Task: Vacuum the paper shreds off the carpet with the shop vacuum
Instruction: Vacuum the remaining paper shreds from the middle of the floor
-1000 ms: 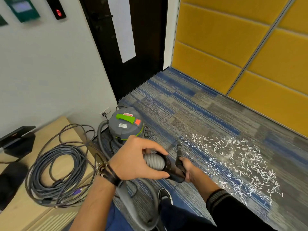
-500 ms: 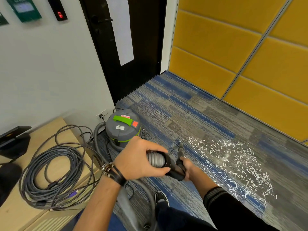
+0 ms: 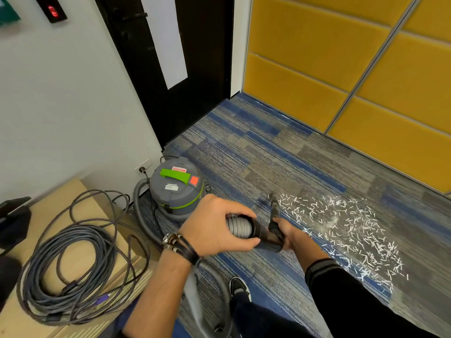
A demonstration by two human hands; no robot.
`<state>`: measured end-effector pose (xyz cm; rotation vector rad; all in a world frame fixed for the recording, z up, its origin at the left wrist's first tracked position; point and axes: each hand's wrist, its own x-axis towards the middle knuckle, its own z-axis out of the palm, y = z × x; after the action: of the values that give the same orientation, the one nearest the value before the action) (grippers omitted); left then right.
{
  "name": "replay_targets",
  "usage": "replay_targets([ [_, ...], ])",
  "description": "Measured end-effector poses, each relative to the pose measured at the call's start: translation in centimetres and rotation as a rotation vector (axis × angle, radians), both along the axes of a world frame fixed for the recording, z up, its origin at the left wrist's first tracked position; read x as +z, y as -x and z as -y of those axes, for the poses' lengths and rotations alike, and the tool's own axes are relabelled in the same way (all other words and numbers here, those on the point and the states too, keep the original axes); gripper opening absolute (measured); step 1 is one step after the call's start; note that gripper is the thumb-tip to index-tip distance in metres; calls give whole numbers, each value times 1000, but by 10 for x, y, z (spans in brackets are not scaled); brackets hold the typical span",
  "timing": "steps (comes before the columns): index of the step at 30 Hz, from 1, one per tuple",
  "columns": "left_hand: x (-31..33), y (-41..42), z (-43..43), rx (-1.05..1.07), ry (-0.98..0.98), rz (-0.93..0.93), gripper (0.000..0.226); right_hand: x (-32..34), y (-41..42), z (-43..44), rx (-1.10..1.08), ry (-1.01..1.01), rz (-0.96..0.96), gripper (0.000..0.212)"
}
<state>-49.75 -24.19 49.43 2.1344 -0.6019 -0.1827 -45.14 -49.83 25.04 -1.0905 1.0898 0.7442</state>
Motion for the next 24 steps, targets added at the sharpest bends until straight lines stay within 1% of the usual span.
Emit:
replay_targets([
  [3, 15, -6, -10, -46, 10, 0, 38, -3, 10, -20, -36, -116, 19, 41],
  [7, 37, -3, -26, -130, 13, -14, 39, -11, 43, -50, -191, -223, 12, 48],
  [13, 55, 13, -38, -150, 36, -64, 40, 5, 94, -51, -276, -280, -39, 48],
  [17, 60, 41, -28, -198, 19, -99, 41, 3, 134, -42, -286, -305, -48, 47],
  [20, 63, 62, -20, -192, 23, -29, 40, 15, 146, -35, -270, -302, -21, 46],
  [24, 67, 76, -15, -132, 77, 110, 34, 30, 134, -27, -271, -263, 76, 53],
])
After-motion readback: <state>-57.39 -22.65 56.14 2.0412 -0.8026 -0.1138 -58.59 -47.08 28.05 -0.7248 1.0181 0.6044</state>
